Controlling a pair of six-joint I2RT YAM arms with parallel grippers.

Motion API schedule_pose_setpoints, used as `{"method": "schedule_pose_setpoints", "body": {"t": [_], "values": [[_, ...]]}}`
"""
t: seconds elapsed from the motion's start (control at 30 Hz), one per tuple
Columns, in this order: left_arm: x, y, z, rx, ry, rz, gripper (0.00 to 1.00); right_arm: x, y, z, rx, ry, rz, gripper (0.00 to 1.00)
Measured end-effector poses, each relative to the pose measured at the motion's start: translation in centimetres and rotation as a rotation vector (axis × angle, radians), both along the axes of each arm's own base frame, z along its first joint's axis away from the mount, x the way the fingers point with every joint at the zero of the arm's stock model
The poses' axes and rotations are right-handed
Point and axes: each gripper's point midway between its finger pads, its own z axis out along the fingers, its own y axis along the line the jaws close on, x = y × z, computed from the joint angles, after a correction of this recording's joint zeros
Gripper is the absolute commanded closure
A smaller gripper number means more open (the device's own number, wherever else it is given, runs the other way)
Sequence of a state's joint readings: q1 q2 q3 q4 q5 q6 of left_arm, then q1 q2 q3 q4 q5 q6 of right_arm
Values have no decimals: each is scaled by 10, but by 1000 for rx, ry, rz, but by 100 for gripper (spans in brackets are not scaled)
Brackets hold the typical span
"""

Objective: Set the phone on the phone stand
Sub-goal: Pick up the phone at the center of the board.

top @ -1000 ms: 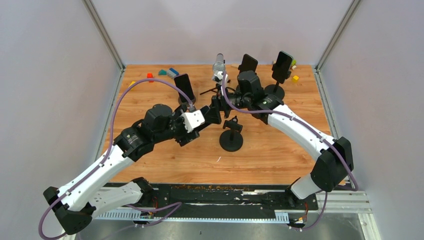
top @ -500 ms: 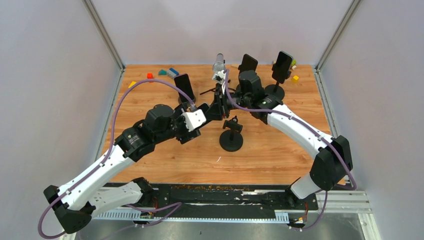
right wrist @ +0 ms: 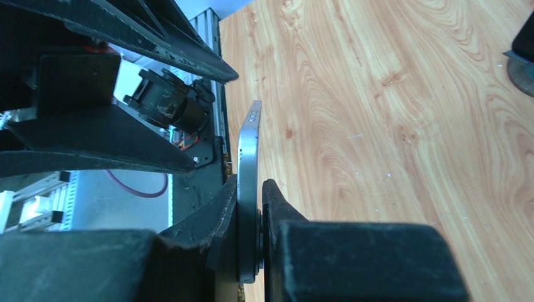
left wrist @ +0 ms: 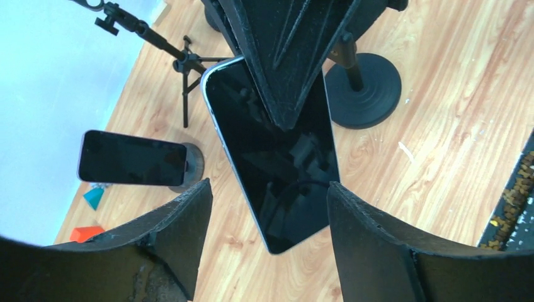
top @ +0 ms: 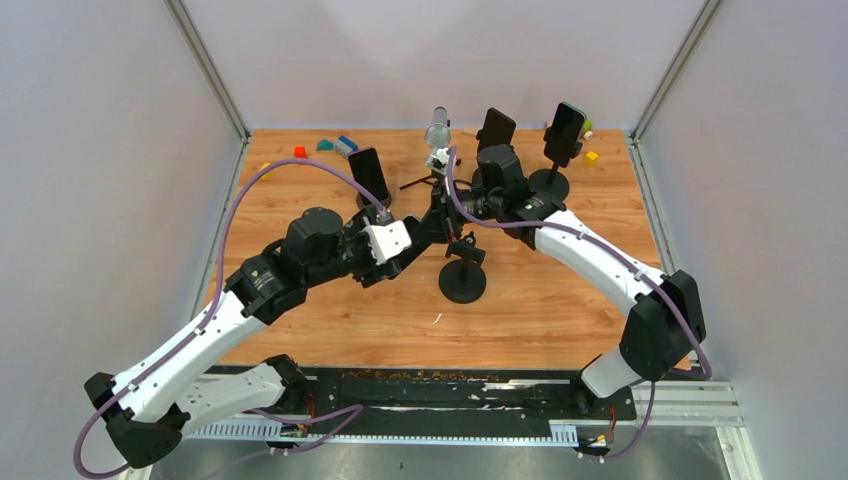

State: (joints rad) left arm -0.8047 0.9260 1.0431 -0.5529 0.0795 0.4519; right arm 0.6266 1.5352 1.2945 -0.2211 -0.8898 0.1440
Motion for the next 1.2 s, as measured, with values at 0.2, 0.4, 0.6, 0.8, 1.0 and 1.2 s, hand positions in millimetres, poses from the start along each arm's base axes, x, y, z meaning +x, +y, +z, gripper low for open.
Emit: {"method": "schedule_pose_setpoints", "body": {"t": [0.2,0.4,0.6,0.8,1.0,1.2], "values": [[-9,0,16,-27,-2,-31,11,-5,-13,2,-37,-112,11,100],[-17,-7,36,-61,4,-83,6,-22,-31,18,-50,-258,58,100],[-25,-29,37,-50,113,-195,6,-42,-48,31,-59,-370,108,100],[-34,-49,26,-25,236,-300,14,-58,-60,38,-64,-420,149,100],[-43,-58,9,-2,323,-359,33,-66,-66,44,-63,-454,164,100],[-52,-62,8,-17,352,-407,43,-73,-71,52,-54,-480,165,100]]}}
